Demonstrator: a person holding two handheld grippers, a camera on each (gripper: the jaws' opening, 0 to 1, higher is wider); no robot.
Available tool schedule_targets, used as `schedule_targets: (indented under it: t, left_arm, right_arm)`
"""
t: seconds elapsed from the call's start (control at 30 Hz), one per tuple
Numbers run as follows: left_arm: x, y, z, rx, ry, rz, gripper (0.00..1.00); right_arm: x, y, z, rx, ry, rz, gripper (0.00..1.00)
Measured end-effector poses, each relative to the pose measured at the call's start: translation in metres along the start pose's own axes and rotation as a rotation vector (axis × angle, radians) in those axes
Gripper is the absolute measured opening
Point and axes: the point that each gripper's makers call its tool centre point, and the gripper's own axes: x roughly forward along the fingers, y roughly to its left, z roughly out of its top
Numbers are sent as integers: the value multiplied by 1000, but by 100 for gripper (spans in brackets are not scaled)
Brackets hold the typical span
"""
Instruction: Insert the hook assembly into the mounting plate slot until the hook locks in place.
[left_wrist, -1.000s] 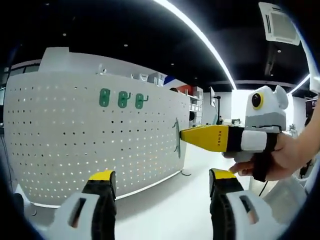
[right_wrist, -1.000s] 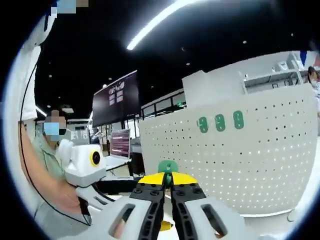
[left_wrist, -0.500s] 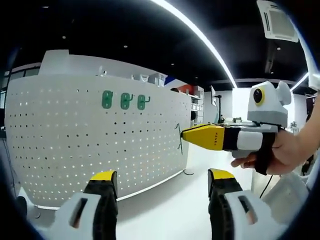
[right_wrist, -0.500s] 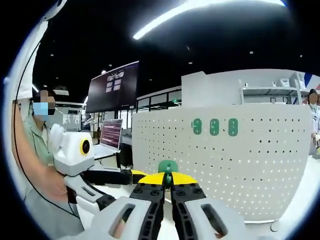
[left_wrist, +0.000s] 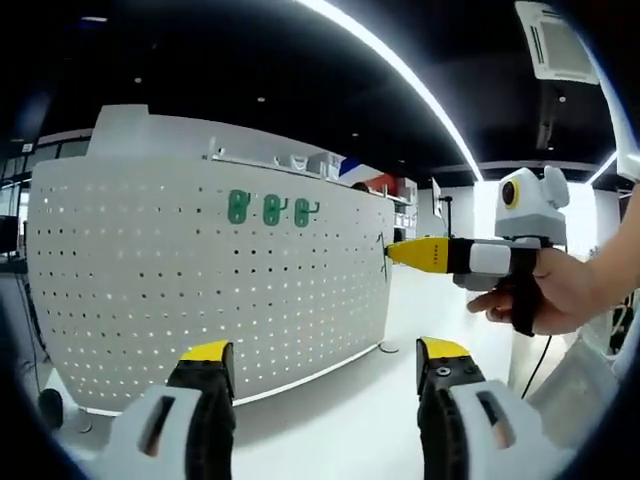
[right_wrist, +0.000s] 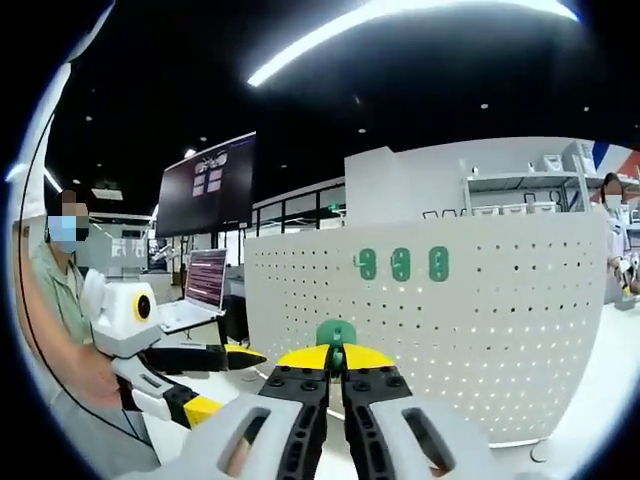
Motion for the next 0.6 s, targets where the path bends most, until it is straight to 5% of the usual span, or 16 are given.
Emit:
schedule_targets:
  t: [0.6]
  left_arm:
    - [-20, 19, -1, 25, -8, 35, 76]
  right_arm:
    - [4, -28, 17, -6, -23, -67, 1]
